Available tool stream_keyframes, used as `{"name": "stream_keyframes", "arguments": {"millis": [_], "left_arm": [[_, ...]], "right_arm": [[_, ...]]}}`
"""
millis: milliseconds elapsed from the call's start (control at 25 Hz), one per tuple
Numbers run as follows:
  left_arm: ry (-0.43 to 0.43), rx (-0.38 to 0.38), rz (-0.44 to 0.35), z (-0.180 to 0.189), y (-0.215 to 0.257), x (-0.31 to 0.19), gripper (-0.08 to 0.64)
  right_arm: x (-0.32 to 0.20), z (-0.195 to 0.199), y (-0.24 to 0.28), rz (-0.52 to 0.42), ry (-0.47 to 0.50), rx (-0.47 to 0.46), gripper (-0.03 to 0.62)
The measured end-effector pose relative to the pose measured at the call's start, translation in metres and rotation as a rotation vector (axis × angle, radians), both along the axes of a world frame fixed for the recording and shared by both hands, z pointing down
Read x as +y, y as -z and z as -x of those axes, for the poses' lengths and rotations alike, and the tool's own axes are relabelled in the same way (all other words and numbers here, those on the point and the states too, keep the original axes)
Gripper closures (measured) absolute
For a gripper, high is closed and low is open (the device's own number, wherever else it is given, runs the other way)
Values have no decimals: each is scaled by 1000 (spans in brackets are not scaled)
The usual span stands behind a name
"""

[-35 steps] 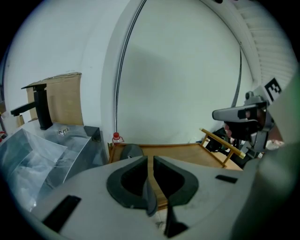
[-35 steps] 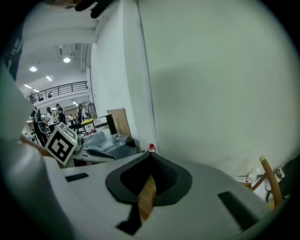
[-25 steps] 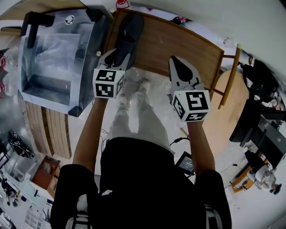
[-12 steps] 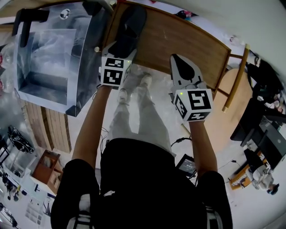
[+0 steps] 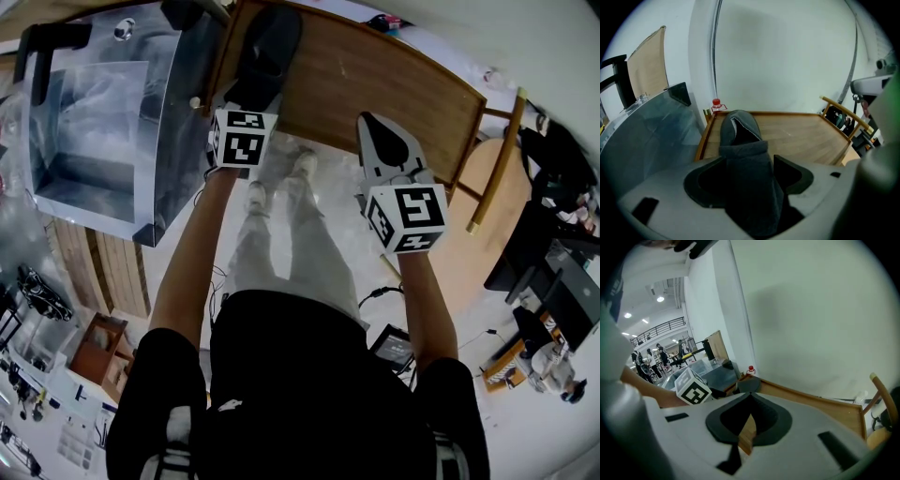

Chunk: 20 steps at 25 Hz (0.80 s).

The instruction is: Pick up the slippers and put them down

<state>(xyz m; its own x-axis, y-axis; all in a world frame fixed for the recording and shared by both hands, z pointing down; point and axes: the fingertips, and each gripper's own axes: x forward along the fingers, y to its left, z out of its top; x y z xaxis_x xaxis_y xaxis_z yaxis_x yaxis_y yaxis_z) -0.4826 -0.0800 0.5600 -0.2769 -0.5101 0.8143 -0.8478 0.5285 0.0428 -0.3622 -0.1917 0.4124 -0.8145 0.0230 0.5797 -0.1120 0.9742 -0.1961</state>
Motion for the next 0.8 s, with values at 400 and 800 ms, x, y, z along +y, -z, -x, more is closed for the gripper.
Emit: {"name": "stream_keyframes", "arguments": {"millis": [400, 800], "left_arm": [[20, 11, 51, 1, -8, 3, 340], [34, -12, 45, 3, -5, 4, 498]], "right_arm": [[-3, -9, -9, 20, -10, 19, 592], [-4, -10, -12, 25, -18, 24, 592]]}}
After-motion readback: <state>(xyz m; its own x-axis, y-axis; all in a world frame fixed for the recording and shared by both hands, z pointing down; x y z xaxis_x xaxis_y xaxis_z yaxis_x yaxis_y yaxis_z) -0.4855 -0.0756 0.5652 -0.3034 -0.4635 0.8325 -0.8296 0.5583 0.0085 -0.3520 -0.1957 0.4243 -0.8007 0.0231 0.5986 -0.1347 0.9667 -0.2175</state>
